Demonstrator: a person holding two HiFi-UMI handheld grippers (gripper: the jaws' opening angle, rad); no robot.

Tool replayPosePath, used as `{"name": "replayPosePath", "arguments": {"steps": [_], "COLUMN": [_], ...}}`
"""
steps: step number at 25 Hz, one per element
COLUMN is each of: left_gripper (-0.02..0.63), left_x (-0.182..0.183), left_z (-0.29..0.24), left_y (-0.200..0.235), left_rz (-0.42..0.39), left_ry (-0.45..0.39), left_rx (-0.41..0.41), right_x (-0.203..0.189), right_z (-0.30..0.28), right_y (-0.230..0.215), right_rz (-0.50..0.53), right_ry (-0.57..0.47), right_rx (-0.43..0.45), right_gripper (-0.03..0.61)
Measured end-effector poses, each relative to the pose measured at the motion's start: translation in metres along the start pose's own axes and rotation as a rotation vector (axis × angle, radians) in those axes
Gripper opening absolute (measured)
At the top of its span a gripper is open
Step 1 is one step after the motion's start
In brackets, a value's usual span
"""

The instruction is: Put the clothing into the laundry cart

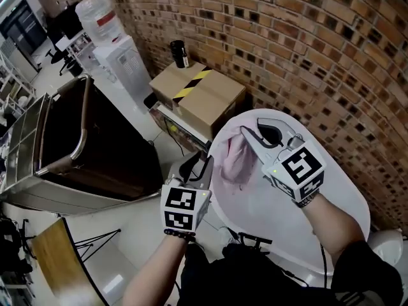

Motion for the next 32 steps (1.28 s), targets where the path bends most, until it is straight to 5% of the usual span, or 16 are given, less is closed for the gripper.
{"name": "replayPosePath", "arguments": {"steps": [13, 28, 32], "left_gripper": [0.101, 0.095, 0.094], "left_x": [0.097, 0.126, 0.108], "left_z": [0.192, 0.347, 0.363], "left_y": [0.085, 0.188, 0.224], "left_rz": [-0.020, -0.023, -0.036], "left_ry": [-0.116, -0.159, -0.168], "left_rx": [0.216, 0.386, 0.407], "right_x": [0.239, 0.422, 0.433], "right_z": [-0.068, -0.188, -0.233], "right_y": [0.105, 0.199, 0.215], "right_rz": [0.157, 0.172, 0.166], "right_ry": [-0.220, -0.270, -0.272], "right_rx": [0.209, 0.305, 0.298], "right_gripper": [0.018, 0.018, 0.018]}}
Point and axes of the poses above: the fingertips, and each gripper's own axes: z backward along the fingers, y to its left, x out of its top, the point moved 2 cm from there along z, backward along the fingers, and after that the axes turned 3 degrees about -y, right-handed, at the moved point
